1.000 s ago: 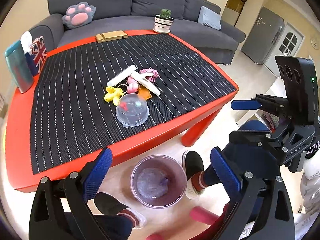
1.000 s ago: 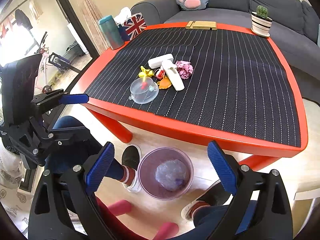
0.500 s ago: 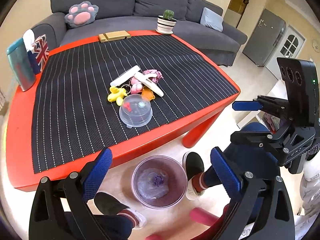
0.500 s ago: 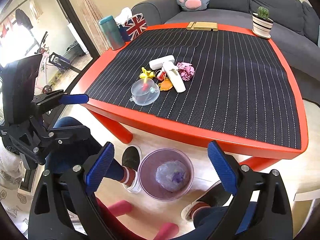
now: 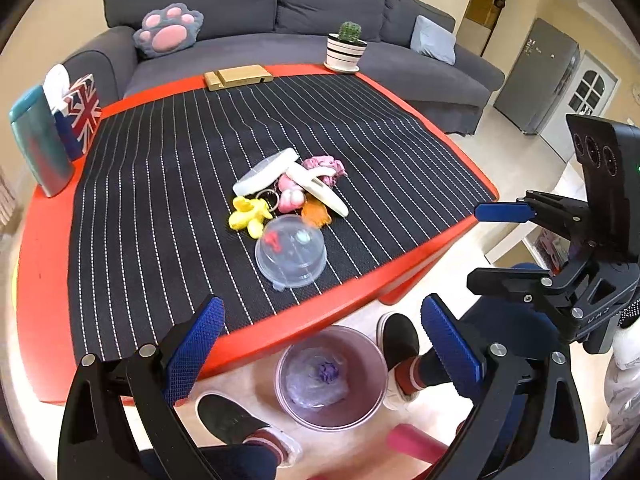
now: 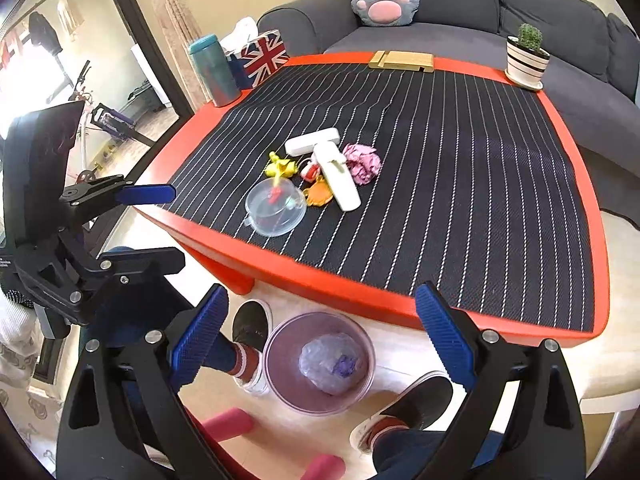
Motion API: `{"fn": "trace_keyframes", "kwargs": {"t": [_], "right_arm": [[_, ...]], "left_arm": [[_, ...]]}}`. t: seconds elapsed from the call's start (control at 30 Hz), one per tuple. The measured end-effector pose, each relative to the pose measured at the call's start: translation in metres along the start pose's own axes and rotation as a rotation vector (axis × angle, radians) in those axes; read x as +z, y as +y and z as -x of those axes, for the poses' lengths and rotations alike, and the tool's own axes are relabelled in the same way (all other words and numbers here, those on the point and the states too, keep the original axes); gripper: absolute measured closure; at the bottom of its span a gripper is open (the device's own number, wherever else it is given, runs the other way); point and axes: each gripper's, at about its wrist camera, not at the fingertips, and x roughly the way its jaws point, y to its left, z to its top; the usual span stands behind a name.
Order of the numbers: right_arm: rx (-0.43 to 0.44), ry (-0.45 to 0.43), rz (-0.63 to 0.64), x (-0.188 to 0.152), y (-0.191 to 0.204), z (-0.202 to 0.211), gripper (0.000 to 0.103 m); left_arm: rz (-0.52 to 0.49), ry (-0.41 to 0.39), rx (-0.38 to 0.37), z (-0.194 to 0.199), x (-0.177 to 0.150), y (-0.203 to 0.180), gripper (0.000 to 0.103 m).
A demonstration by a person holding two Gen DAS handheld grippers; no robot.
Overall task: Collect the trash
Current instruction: 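Reach the left gripper to the clear round lid and grasp it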
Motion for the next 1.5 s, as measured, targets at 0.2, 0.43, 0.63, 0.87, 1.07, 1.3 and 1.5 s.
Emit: {"fn": "trace_keyframes", "kwargs": {"t": [0.2,0.43,0.63,0.87,1.07,1.3,1.5], "right_arm": [[-0.025,-0.004,-0.016,0.009,-0.011,-0.003,0.01],[-0.038,0.002,-0.043,0.009,-0.024,-0.005,0.01],[-0.042,0.004,-0.063,0.006,-0.033,-0.005,0.01],[-0.041,0.004,-0.076,0.005,-0.039,-0.006,0.01],[-0.035,0.009,-0.082,0.004,-0.041,-0.009,0.01],[-0.032,0.009,-0.08,0.005,-0.039,-0.01,0.01],[-0.034,0.007,-0.077,0.006,-0.038,-0.011,0.01]], "left_arm": [[-0.012,0.032,0.014,-0.015,0.016,0.003,0.008],[-0.015,0.08,0.039,-0.038,0.031,0.009,0.008],[-0.024,0.135,0.072,-0.063,0.039,0.012,0.008],[-0.012,0.172,0.087,-0.083,0.04,0.013,0.009],[-0.005,0.178,0.088,-0.089,0.039,0.014,0.025],[-0.011,0.176,0.086,-0.089,0.041,0.018,0.045],[-0.012,0.152,0.081,-0.081,0.038,0.02,0.045]]}}
